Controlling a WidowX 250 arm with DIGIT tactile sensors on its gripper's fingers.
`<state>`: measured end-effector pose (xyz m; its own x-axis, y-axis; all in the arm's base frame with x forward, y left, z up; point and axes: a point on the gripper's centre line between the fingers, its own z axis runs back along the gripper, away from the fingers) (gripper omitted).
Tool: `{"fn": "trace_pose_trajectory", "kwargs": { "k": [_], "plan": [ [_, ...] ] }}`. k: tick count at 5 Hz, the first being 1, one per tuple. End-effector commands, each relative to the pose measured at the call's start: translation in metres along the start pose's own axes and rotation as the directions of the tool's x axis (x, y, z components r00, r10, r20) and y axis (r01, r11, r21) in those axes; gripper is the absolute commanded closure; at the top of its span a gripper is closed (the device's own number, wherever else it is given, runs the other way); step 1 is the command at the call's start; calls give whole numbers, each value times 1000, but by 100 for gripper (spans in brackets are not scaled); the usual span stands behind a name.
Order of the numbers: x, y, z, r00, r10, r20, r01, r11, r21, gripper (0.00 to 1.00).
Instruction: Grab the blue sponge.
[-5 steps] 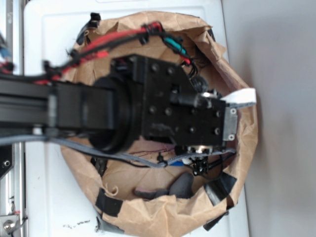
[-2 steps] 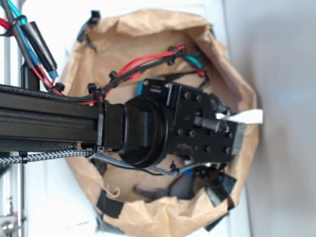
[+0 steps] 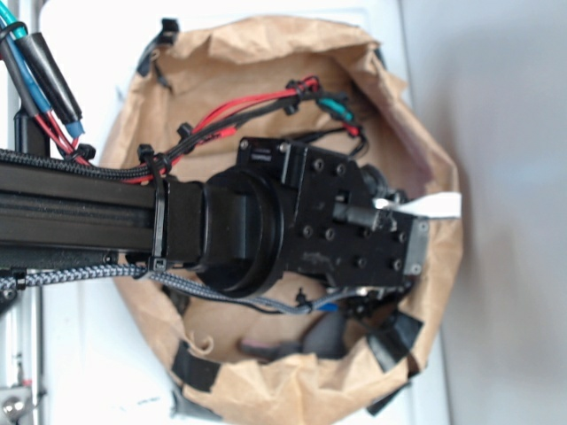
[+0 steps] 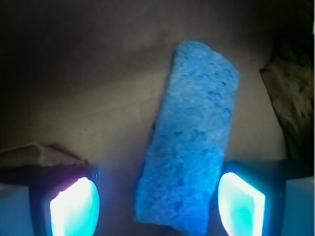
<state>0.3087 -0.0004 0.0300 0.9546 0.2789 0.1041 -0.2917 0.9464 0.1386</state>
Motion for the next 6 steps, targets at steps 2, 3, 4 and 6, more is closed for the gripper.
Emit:
{"fn": "trace_pose_trajectory", "kwargs": {
  "k": [2, 3, 4, 6],
  "plan": [
    [-1, -3, 4, 997, 18, 73, -21, 999, 44, 100],
    [0, 2, 20, 996, 14, 93, -15, 1000, 11, 100],
    [-12, 17, 67, 983, -6, 186, 27, 993, -113, 100],
    [-43, 46, 128, 955, -100, 278, 142, 981, -135, 100]
  ]
}}
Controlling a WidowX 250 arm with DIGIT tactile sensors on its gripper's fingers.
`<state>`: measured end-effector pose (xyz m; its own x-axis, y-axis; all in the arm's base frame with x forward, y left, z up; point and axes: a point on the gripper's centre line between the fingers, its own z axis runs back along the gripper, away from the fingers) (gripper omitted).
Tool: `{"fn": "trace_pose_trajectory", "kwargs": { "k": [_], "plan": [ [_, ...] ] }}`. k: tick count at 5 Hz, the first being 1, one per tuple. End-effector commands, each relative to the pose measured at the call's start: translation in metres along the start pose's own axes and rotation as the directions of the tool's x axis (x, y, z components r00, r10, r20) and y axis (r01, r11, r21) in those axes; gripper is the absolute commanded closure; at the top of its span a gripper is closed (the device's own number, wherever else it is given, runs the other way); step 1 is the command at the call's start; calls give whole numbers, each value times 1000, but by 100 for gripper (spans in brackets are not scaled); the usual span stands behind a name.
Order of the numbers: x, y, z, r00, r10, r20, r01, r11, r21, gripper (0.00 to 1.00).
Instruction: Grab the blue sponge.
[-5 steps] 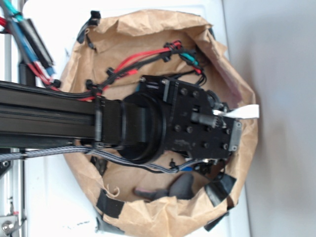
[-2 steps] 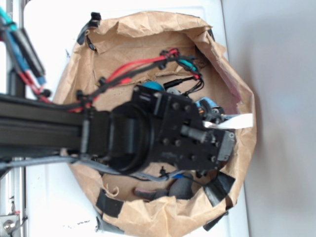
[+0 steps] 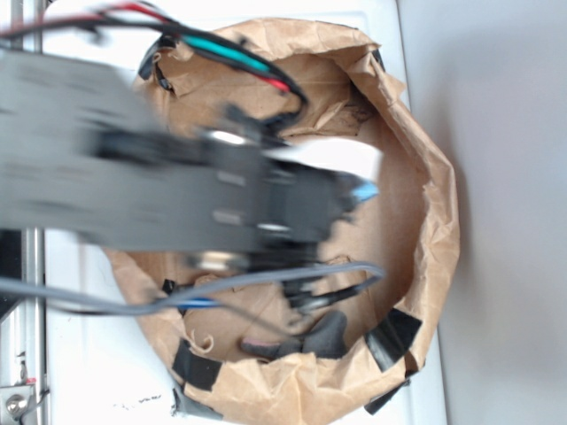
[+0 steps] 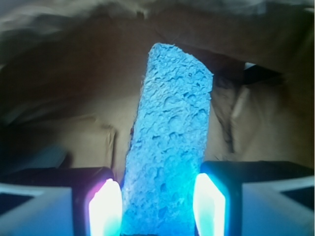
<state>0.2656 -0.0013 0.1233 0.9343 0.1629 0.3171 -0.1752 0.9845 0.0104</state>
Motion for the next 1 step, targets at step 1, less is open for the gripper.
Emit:
{"fn": "trace_pose_trajectory", "kwargs": {
  "k": [1],
  "plan": [
    [-9, 19, 53, 993, -88, 75, 94, 993, -67, 100]
  ]
}}
